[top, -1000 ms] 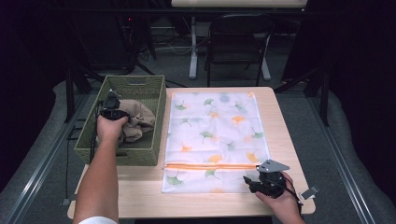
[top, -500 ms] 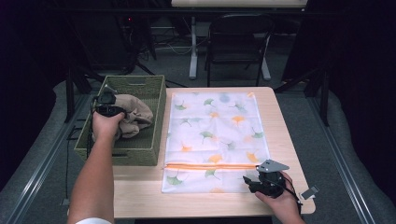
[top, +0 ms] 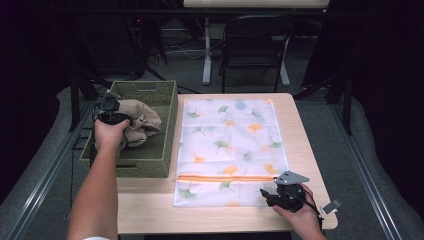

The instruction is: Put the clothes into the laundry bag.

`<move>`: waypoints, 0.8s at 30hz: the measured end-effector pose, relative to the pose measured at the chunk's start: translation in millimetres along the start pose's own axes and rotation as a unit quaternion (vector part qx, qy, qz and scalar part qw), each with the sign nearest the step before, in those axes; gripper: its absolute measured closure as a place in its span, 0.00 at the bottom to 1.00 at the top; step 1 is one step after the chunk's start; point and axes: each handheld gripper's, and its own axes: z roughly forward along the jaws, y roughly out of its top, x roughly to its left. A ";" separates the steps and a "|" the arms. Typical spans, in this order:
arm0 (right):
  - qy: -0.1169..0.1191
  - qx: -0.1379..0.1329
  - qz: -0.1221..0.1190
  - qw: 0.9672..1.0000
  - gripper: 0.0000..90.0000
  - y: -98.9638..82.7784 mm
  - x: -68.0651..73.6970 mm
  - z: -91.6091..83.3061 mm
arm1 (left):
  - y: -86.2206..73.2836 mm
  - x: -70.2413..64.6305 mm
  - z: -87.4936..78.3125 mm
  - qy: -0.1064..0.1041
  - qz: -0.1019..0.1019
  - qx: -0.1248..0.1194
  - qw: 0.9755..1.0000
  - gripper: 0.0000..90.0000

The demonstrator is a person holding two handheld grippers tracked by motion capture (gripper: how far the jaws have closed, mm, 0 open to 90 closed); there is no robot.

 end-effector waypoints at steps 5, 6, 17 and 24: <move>-0.003 0.000 -0.001 1.000 0.38 0.1 0.7 -0.1 | 2.3 -0.3 -7.9 0.002 0.007 -0.006 1.000 0.73; -0.003 0.000 -0.001 1.000 0.38 0.1 0.7 -0.1 | 2.3 -0.3 -7.9 0.002 0.007 -0.006 1.000 0.73; -0.002 -0.001 0.000 1.000 0.37 0.2 0.8 -0.5 | 8.2 -11.9 -27.1 -0.002 0.020 -0.016 1.000 0.73; 0.000 0.000 -0.002 1.000 0.38 0.2 0.0 -1.2 | 11.1 -21.6 -42.6 -0.012 0.030 -0.030 0.999 0.73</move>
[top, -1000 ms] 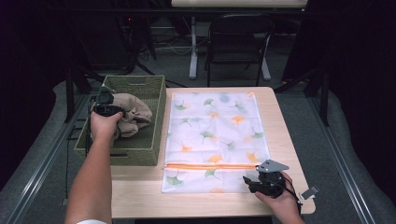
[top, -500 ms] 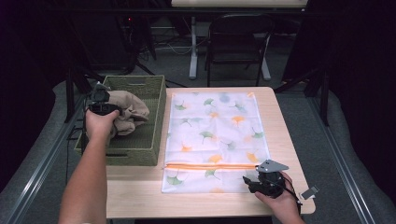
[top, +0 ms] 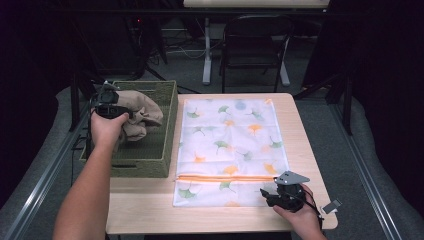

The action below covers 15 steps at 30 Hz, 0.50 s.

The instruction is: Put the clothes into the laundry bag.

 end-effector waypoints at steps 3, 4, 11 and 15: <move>0.000 0.000 -0.001 1.000 0.37 0.2 0.6 -0.1 | 1.0 -2.1 -4.2 -0.001 0.004 0.000 1.000 0.73; 0.000 0.000 -0.001 1.000 0.37 0.2 0.6 0.0 | 2.0 -4.0 -8.2 0.002 0.012 0.001 1.000 0.73; 0.000 0.000 -0.001 1.000 0.38 0.3 0.7 -0.3 | 2.3 -5.6 -18.8 0.005 0.018 -0.005 1.000 0.72; 0.001 0.000 -0.002 1.000 0.37 0.3 0.8 -0.3 | 0.6 -5.4 -24.3 0.003 0.018 -0.006 1.000 0.72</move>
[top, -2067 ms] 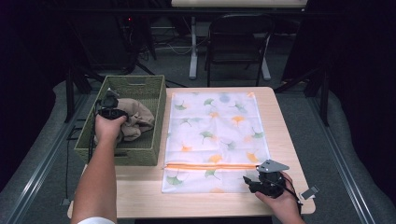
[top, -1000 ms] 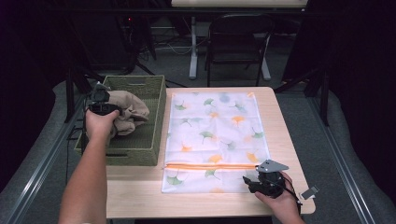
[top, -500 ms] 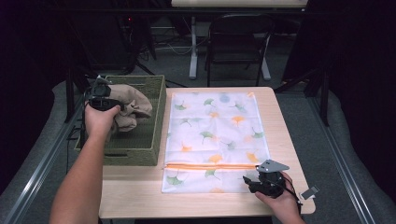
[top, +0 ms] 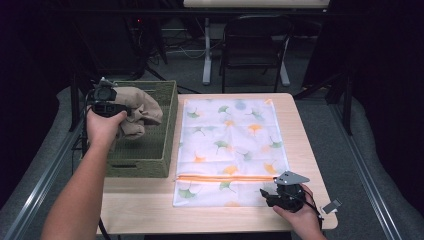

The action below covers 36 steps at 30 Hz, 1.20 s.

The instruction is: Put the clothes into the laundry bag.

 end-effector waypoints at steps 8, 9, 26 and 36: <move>-0.002 0.000 -0.001 1.000 0.38 0.0 0.7 0.5 | -3.0 -1.7 -10.1 -0.011 0.002 -0.008 1.000 0.72; -0.002 -0.002 0.000 1.000 0.37 0.0 1.4 0.9 | -3.6 -3.6 -12.8 -0.010 0.007 -0.008 1.000 0.72; 0.025 -0.018 -0.011 0.999 0.46 8.7 12.6 -7.5 | -11.9 -21.0 -34.3 -0.030 0.041 -0.017 0.999 0.72; 0.032 -0.027 -0.003 0.999 0.46 38.2 16.6 -21.0 | -14.8 -33.0 -46.2 -0.054 0.057 -0.019 0.997 0.72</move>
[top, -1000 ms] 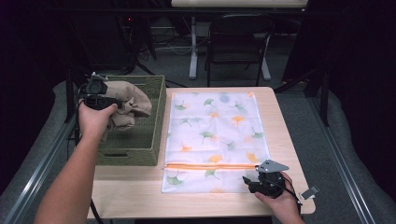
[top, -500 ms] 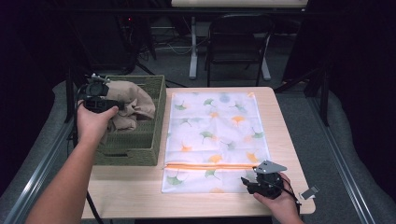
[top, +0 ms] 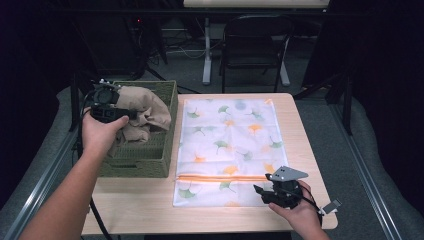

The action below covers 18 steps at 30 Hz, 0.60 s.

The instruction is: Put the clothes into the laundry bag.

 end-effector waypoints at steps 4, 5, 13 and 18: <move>-0.008 -0.005 -0.009 1.000 0.46 17.2 -5.9 0.7 | 0.9 -5.1 -3.2 -0.004 0.006 -0.001 1.000 0.72; -0.008 -0.010 -0.010 1.000 0.47 21.7 -7.4 2.0 | 1.8 -9.0 -4.5 -0.006 0.013 -0.001 1.000 0.72; 0.009 -0.036 0.003 0.999 0.57 54.4 -15.8 17.5 | 4.5 -24.7 -6.0 -0.013 0.031 0.002 0.999 0.72; 0.025 -0.044 0.011 0.999 0.59 71.8 -17.3 30.2 | 3.7 -32.7 -7.1 -0.017 0.039 0.001 0.999 0.72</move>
